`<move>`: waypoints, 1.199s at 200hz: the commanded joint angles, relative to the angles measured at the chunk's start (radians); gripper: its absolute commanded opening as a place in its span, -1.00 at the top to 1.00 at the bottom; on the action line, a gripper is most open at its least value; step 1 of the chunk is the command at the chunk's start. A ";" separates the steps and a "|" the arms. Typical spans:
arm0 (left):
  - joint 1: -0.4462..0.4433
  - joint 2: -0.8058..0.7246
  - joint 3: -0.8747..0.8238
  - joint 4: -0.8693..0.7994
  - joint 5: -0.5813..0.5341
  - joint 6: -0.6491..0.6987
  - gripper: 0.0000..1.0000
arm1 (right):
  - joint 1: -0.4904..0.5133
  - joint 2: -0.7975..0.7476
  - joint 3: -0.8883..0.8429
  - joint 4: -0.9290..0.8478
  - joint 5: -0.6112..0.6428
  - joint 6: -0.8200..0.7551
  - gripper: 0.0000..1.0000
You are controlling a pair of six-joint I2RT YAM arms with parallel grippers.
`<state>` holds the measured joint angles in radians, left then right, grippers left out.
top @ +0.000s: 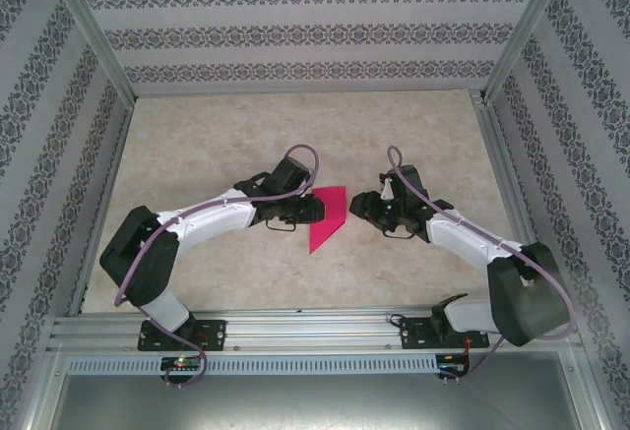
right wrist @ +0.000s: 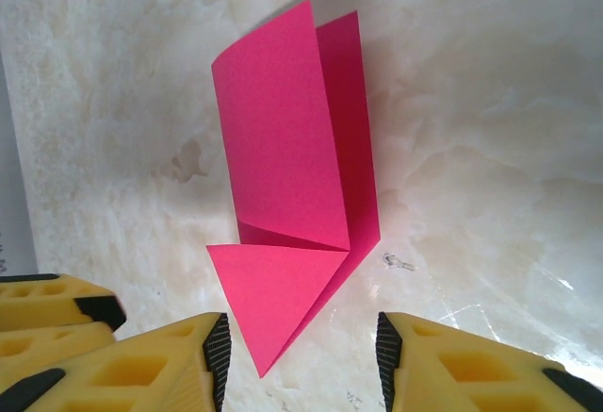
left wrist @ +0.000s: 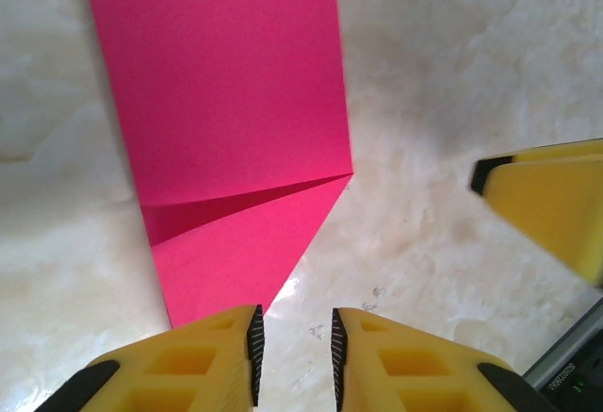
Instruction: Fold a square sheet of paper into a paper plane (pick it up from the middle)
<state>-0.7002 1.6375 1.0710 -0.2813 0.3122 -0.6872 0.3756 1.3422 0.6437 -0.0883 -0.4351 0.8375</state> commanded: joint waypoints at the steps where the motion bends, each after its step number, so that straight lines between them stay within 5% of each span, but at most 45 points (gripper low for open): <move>1: 0.001 0.034 0.005 -0.051 -0.021 0.030 0.48 | 0.006 0.050 -0.023 0.092 -0.053 0.043 0.02; 88: 0.002 0.039 -0.025 -0.014 0.005 0.020 0.48 | 0.020 0.278 0.079 0.201 -0.166 0.020 -0.02; 134: -0.027 0.031 -0.049 0.008 0.020 0.008 0.04 | 0.020 0.370 0.157 0.222 -0.228 -0.014 0.15; 158: -0.078 0.033 -0.039 -0.024 -0.052 0.006 0.03 | 0.017 0.414 0.189 0.215 -0.255 -0.033 0.19; 207: -0.236 0.090 0.057 -0.201 -0.393 0.038 -0.09 | 0.006 0.463 0.249 0.162 -0.266 -0.070 0.31; 240: -0.284 0.159 0.095 -0.222 -0.476 0.045 -0.13 | -0.001 0.485 0.280 0.138 -0.290 -0.079 0.40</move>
<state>-0.9581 1.7420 1.1305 -0.4198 -0.0200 -0.6685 0.3817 1.8103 0.8921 0.0799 -0.6876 0.7918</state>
